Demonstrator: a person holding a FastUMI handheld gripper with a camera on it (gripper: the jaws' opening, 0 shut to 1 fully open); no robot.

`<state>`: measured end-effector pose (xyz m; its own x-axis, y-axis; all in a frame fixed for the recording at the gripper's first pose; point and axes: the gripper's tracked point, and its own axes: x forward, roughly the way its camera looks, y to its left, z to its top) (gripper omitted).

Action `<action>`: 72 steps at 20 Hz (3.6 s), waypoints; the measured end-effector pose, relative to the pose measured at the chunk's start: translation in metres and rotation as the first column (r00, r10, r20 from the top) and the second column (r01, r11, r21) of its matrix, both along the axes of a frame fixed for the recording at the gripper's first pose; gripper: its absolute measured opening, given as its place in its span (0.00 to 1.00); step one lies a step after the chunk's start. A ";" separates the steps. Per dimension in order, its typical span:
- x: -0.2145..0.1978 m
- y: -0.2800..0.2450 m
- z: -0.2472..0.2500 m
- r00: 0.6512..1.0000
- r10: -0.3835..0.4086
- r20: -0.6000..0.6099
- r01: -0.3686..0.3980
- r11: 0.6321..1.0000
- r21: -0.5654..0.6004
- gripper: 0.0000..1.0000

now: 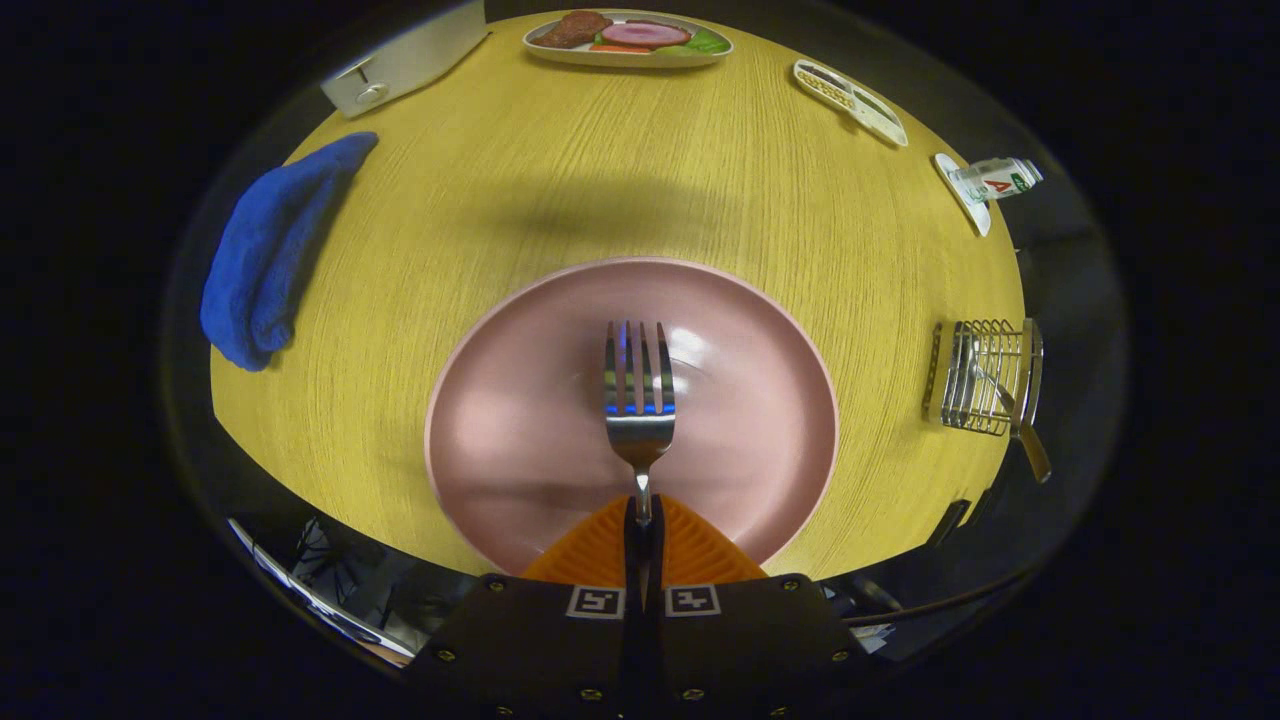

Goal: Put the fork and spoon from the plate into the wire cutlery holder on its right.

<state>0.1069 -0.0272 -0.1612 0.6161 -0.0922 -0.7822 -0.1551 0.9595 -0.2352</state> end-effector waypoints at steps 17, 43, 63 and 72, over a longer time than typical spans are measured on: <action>-0.021 -0.108 0.099 0.955 -0.282 0.087 0.284 0.959 -0.009 0.01; -0.025 -0.284 0.113 0.879 -0.409 -0.247 0.411 0.911 -0.045 0.00; 0.013 -0.279 0.109 0.910 -0.273 -0.310 0.267 0.962 -0.065 0.09; 0.006 -0.279 0.123 0.925 -0.285 -0.251 0.274 0.958 -0.081 0.63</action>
